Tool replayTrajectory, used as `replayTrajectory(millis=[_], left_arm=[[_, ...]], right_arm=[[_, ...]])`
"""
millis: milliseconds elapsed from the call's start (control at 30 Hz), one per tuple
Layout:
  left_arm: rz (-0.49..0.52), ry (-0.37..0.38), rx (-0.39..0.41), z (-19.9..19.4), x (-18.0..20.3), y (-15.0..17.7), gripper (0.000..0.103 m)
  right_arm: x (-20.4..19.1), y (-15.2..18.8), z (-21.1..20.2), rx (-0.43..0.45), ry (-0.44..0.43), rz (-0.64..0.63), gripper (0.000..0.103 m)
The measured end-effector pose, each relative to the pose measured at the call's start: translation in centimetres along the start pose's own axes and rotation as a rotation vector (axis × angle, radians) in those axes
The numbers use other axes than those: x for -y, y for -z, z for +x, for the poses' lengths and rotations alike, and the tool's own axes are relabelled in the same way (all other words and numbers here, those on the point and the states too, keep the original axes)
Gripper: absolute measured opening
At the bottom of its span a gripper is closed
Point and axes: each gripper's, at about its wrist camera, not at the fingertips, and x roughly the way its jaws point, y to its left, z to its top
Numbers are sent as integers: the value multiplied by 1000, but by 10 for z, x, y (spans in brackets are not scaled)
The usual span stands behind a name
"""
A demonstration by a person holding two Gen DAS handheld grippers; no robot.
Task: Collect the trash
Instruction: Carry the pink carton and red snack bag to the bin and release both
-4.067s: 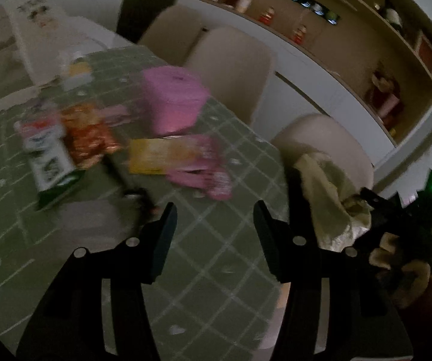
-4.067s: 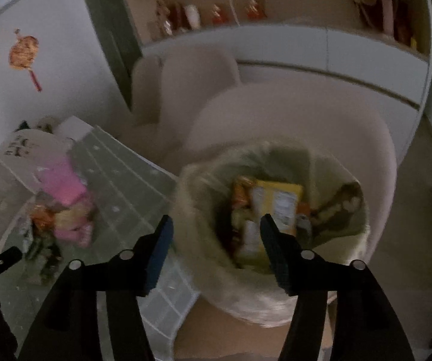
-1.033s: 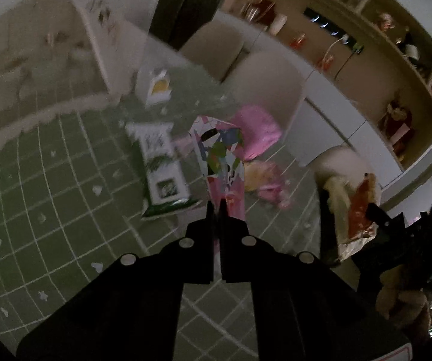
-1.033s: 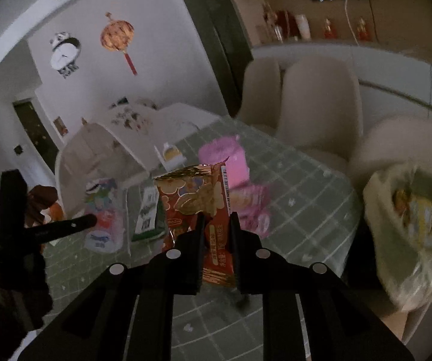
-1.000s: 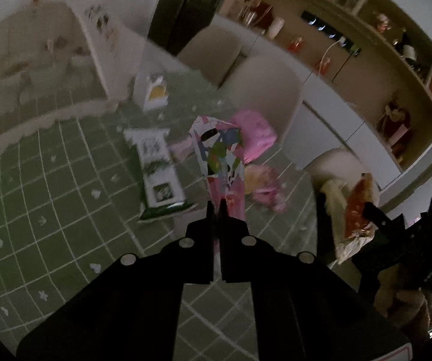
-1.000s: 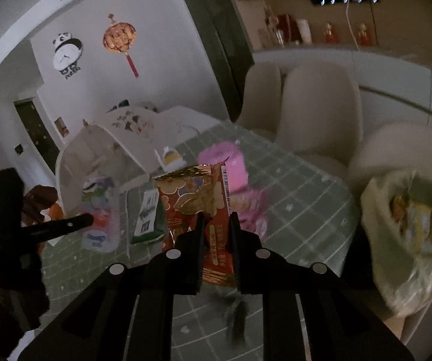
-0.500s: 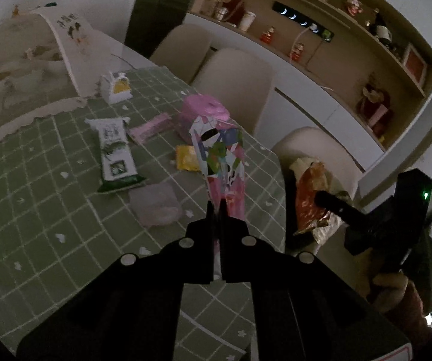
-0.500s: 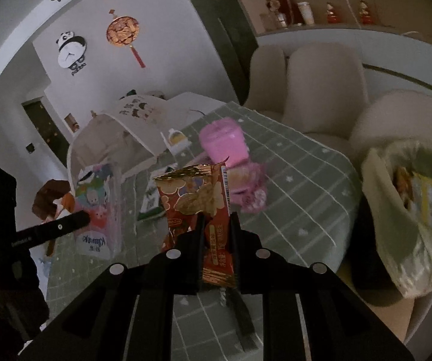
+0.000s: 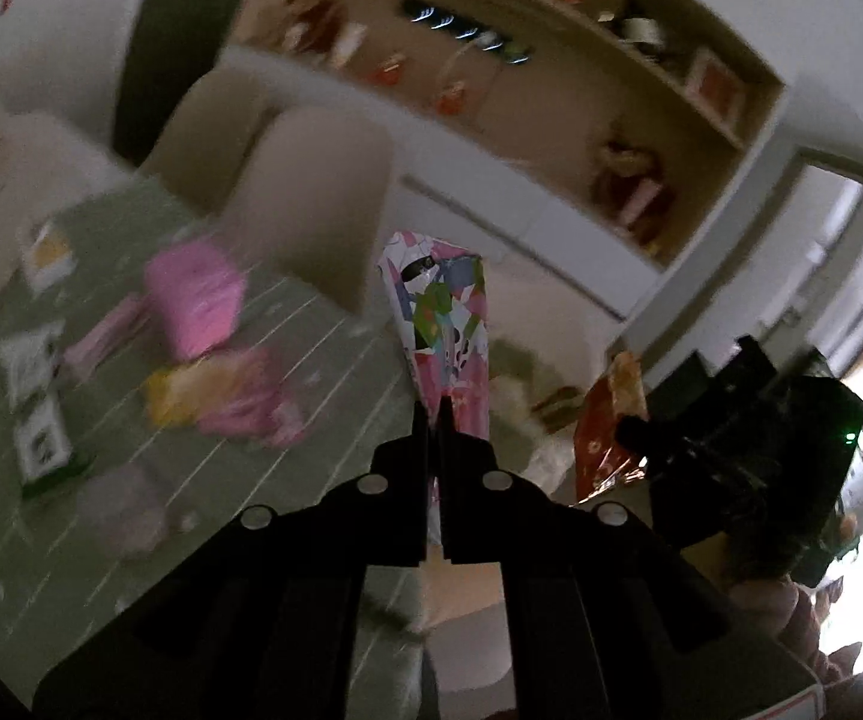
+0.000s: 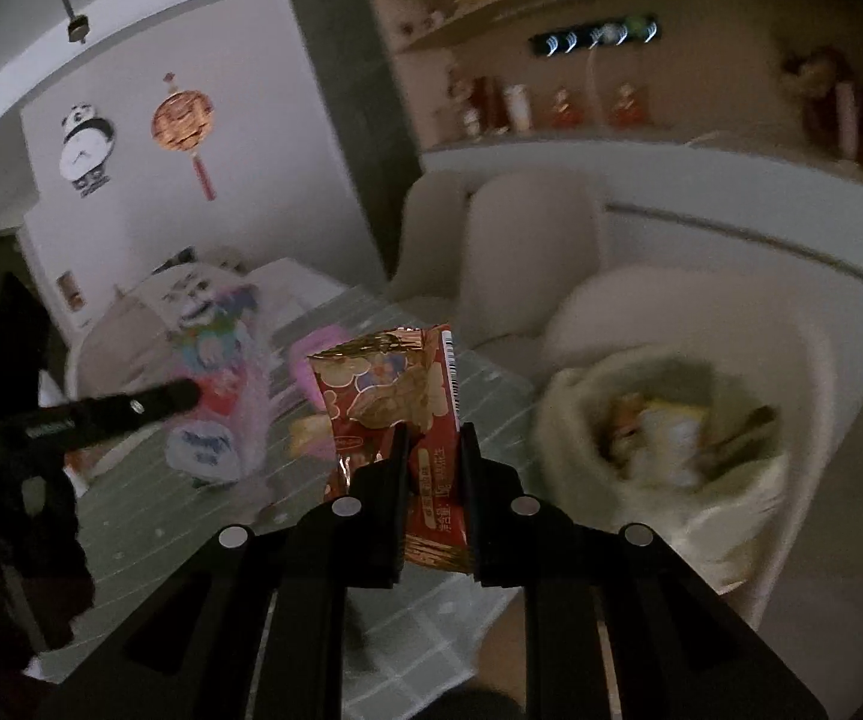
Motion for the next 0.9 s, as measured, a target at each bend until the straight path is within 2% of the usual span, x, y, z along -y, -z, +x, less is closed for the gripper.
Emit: replayTrajectory(millis=[67,200,500,700,867,900], left_arm=[[32,55,-28,15,15,-13,2],[89,113,-75,54,43,-33,2],[140,210,-162,144,85,-46,3],[155,229,-268,219,95,-38,3],[146,244,-308,264,92,-36,3],[145,246,-323,272,91,-35,8]], right_arm=[[15,-6,-13,34,61,11,16],[49,-12,-29,59,156,79,16],[104,-16,-56,113,316,167,16],[131,-11,-41,81,366,231,16],[142,-5,-20,17,395,230,16],[144,-5,-15,7,402,226,16]])
